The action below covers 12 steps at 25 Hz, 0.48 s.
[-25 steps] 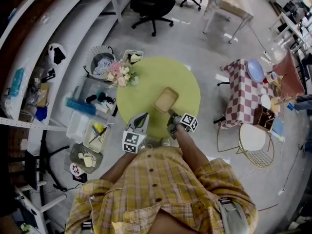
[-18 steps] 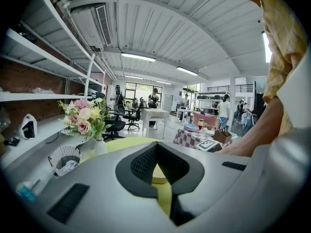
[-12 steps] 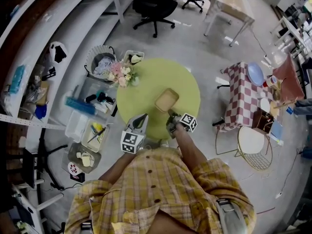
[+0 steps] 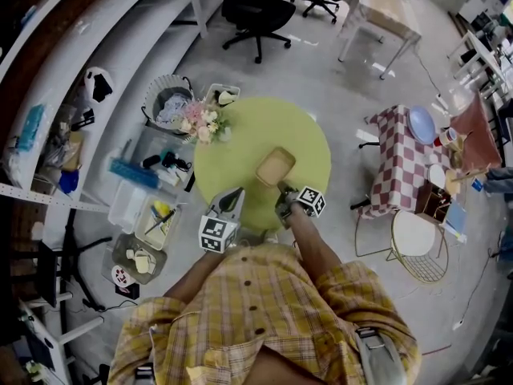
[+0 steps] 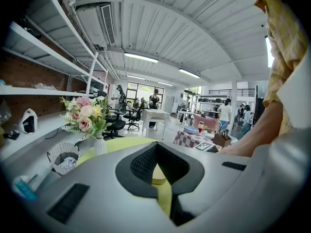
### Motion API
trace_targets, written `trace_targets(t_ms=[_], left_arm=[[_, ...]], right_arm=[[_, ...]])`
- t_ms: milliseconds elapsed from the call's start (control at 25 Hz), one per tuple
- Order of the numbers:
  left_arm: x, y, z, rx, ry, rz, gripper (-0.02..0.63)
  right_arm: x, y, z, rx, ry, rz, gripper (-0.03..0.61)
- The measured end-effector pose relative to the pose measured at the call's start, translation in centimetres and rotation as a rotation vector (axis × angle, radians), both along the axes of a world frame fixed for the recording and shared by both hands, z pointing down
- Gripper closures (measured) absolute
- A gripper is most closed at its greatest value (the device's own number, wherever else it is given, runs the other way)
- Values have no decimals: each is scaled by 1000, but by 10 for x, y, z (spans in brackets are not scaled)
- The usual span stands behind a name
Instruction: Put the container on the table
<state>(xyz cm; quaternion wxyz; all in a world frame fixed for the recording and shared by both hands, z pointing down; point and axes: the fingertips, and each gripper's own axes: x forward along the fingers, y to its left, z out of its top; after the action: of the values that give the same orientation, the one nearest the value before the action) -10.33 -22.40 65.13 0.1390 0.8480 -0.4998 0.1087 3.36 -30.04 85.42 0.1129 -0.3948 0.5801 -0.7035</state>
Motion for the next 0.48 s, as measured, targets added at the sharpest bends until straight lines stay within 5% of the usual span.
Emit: trace_targets(t_ms=[280,480], left_arm=[[-1,2,-3,0,10,-2,609],[-2,1,-5,0,20,-12,609]], right_arm=[[2,4,8,-38,19,6,553],[4,8,12,-52,34,10,468]])
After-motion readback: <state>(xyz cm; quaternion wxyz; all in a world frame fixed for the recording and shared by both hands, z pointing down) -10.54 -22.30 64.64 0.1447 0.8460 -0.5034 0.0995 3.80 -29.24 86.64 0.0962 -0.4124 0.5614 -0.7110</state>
